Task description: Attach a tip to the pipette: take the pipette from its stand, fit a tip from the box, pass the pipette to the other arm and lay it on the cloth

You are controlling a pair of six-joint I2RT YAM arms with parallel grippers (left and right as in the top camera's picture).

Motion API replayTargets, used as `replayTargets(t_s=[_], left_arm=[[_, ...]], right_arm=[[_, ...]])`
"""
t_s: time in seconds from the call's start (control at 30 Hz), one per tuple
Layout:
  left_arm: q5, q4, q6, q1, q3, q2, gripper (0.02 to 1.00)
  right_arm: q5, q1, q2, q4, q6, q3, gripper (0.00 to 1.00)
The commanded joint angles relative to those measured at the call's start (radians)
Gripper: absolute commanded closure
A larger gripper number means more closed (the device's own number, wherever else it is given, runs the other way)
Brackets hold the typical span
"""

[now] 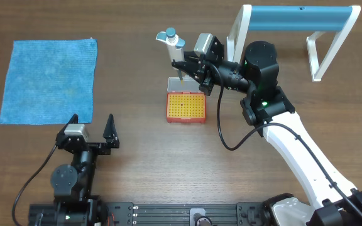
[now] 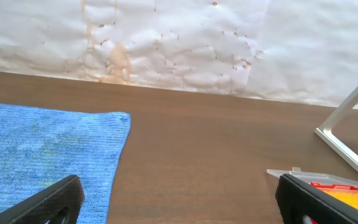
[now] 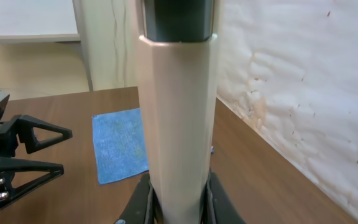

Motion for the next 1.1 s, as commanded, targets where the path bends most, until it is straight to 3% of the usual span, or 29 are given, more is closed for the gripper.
replayTargets(t_s=[0.03, 0.13, 0.2, 0.43, 0.63, 0.7, 0.73, 0.87, 0.9, 0.97, 1.03, 1.1], left_arm=[[-0.007, 0.026, -0.006, -0.004, -0.002, -0.006, 0.023], [-0.008, 0.241, -0.010, -0.004, -0.002, -0.006, 0.023], [-0.034, 0.319, -0.095, -0.003, -0.002, -0.003, 0.023], [-0.108, 0.442, -0.095, -0.002, 0.023, 0.076, 0.023], [-0.100, 0.443, -0.031, -0.002, 0.409, 0.599, 0.023], [0.061, 0.443, -0.032, -0.003, 0.634, 0.874, 0.023], [0.248, 0.443, -0.048, -0.004, 0.727, 0.996, 0.023], [0.746, 0.447, -0.226, -0.004, 0.797, 1.184, 0.020], [0.933, 0.446, -0.297, -0.004, 0.797, 1.234, 0.023], [1.025, 0.447, -0.338, -0.005, 0.797, 1.284, 0.023], [1.046, 0.447, -0.501, -0.005, 0.797, 1.309, 0.023], [1.172, 0.525, -0.509, -0.004, 0.797, 1.310, 0.020]], right_arm=[[-0.022, 0.003, -0.020, 0.006, 0.024, 0.021, 0.923], [-0.096, 0.003, -0.020, 0.060, 0.097, 0.021, 0.923], [-0.126, 0.003, -0.020, 0.145, 0.150, 0.021, 0.925], [-0.133, 0.003, -0.020, 0.224, 0.190, 0.021, 0.923], [-0.134, 0.003, -0.020, 0.224, 0.190, 0.021, 0.925], [-0.134, 0.003, -0.020, 0.224, 0.192, 0.021, 0.925], [-0.141, 0.003, -0.020, 0.223, 0.198, 0.021, 0.925], [-0.188, 0.003, -0.020, 0.216, 0.280, 0.021, 0.925], [-0.212, 0.003, -0.020, 0.188, 0.282, 0.021, 0.925], [-0.220, 0.003, -0.020, 0.122, 0.283, 0.021, 0.925], [-0.219, 0.003, -0.020, 0.094, 0.283, 0.021, 0.925], [-0.222, 0.003, -0.020, 0.094, 0.283, 0.021, 0.928]])
